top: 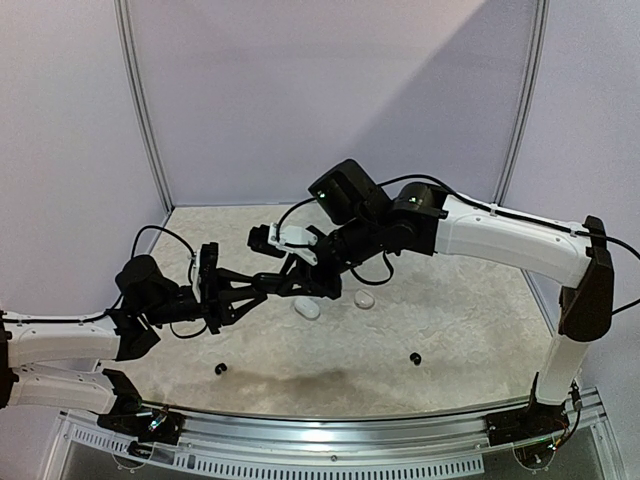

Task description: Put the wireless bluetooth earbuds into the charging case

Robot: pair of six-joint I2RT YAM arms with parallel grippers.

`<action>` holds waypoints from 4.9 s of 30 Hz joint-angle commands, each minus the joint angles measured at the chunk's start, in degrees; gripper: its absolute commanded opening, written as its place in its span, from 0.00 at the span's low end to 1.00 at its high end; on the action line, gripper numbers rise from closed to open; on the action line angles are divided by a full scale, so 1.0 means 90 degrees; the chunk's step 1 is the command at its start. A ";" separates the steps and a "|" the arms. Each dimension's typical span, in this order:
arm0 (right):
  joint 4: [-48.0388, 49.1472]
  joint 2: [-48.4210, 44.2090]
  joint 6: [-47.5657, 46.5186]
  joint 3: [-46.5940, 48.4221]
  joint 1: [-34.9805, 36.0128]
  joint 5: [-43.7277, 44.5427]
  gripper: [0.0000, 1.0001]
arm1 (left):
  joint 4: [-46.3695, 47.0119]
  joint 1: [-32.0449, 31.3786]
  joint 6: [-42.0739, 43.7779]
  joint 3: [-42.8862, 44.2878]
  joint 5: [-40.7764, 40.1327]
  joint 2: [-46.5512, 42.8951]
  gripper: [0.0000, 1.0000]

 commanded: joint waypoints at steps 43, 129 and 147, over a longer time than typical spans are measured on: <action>0.0584 -0.0298 0.0215 0.0127 0.0026 0.0863 0.67 | -0.0556 -0.0093 0.1499 0.0182 0.0846 -0.0057 0.00; 0.0641 -0.0230 0.0759 0.0051 -0.0227 0.0842 0.89 | -0.1508 -0.0005 0.2786 0.0347 0.1097 0.0012 0.00; 0.0512 -0.0151 0.0761 0.0146 -0.0238 0.0628 0.87 | -0.1034 -0.0004 0.2329 0.0225 0.0970 -0.0067 0.00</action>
